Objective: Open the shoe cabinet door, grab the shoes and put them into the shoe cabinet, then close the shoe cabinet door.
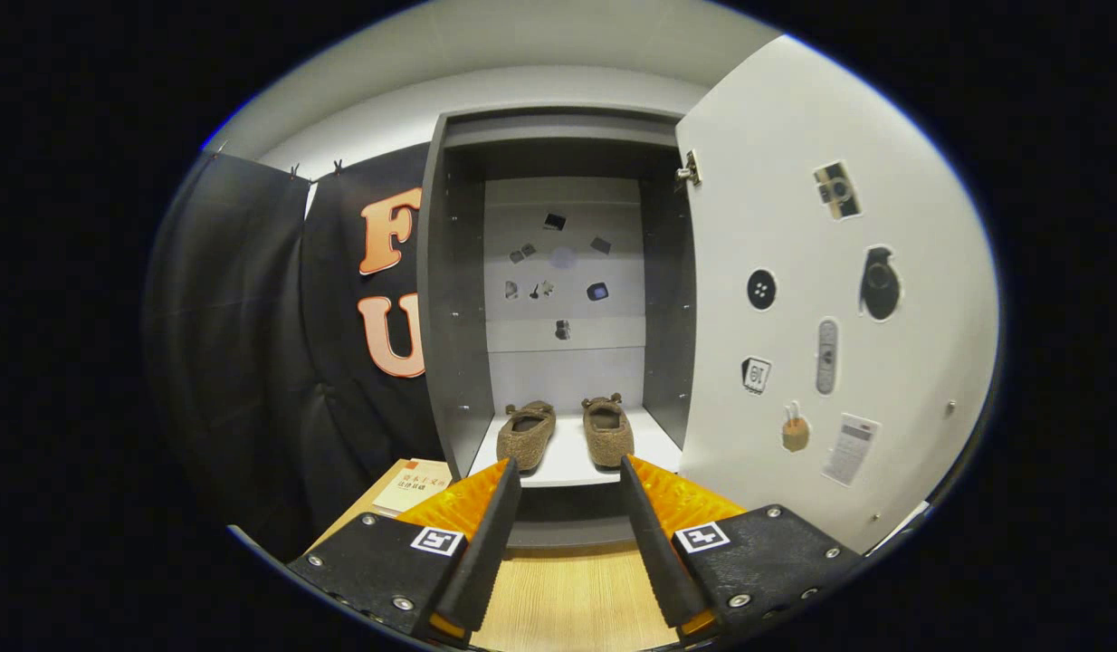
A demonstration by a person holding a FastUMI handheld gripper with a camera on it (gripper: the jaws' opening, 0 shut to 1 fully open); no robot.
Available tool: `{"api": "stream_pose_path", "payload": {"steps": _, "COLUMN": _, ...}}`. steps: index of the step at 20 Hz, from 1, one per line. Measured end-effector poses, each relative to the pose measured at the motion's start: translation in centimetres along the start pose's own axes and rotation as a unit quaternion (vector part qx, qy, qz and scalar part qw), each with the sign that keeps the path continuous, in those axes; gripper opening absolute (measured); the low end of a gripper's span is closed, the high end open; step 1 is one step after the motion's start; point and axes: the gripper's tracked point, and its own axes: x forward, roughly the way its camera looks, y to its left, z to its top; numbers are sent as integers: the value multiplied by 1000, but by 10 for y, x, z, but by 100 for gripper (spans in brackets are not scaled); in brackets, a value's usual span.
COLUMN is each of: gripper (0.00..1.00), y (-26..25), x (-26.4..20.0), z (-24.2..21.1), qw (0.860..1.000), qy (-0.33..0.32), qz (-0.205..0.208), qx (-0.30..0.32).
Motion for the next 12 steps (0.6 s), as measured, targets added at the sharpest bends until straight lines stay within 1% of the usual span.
{"api": "stream_pose_path", "payload": {"steps": 4, "gripper": 73, "y": -12, "x": -34, "z": 5, "qw": 1000, "qy": -10, "qz": -11, "qx": -1}}
{"api": "stream_pose_path", "payload": {"steps": 7, "gripper": 73, "y": -21, "x": -61, "z": 8, "qw": 1000, "qy": -15, "qz": -19, "qx": 7}}
{"api": "stream_pose_path", "payload": {"steps": 12, "gripper": 75, "y": -56, "x": -108, "z": 6, "qw": 999, "qy": -16, "qz": -49, "qx": -3}}
